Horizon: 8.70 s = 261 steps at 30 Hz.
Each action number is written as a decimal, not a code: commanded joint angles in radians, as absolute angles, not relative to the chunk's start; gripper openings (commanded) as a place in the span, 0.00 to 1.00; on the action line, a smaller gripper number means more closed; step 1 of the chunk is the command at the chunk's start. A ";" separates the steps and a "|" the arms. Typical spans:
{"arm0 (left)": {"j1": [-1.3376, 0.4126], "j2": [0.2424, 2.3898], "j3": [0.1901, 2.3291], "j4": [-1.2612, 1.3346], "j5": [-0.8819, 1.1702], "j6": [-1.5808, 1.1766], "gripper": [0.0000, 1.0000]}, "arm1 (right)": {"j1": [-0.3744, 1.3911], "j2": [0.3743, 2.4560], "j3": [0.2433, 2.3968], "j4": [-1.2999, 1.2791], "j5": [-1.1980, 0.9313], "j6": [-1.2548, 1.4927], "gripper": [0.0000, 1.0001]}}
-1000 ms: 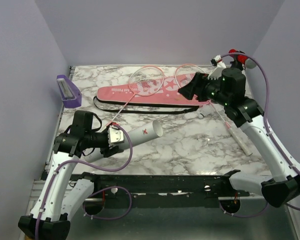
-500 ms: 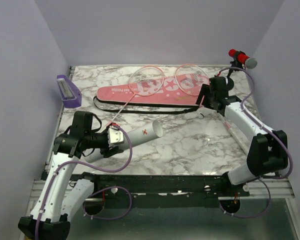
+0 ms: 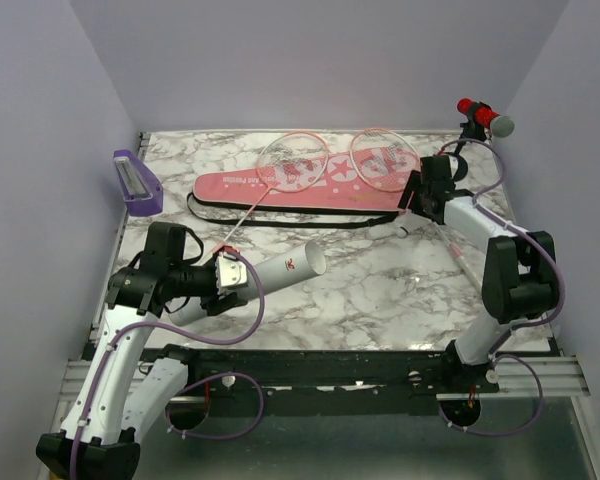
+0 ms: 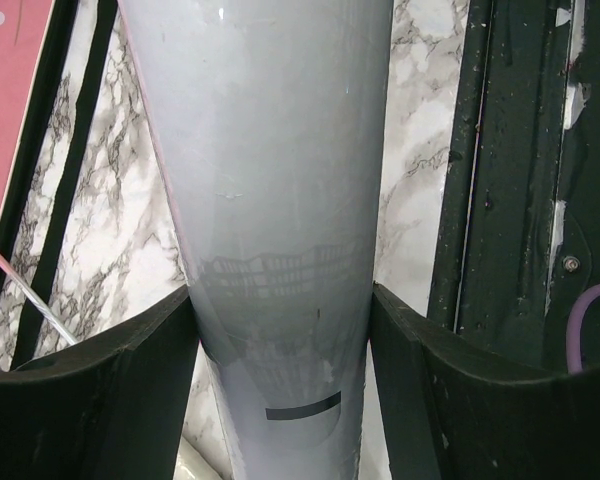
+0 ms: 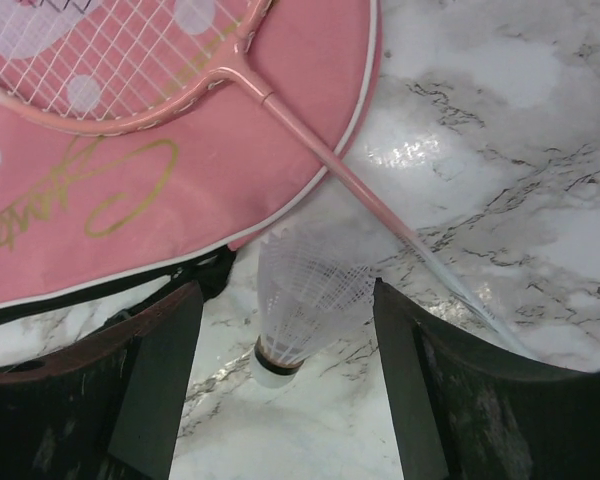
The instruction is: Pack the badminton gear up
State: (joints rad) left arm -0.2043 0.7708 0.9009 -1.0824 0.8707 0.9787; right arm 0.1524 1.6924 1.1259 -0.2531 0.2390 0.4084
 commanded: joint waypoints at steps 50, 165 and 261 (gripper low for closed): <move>-0.216 0.733 0.911 -1.075 0.922 0.985 0.70 | 0.107 1.525 0.900 -0.218 -0.104 0.638 0.19; -0.238 0.769 0.925 -1.046 0.902 0.931 0.70 | 0.865 1.209 1.184 -0.497 -0.207 0.601 0.63; -0.239 0.742 0.867 -1.045 0.871 0.962 0.70 | 0.476 1.293 0.794 -0.531 0.203 0.810 0.00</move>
State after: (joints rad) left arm -0.2359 0.7540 0.8730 -1.0451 0.8490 0.9451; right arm 0.4782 1.4044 0.7269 -0.5041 0.3328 0.8612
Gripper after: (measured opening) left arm 0.705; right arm 0.008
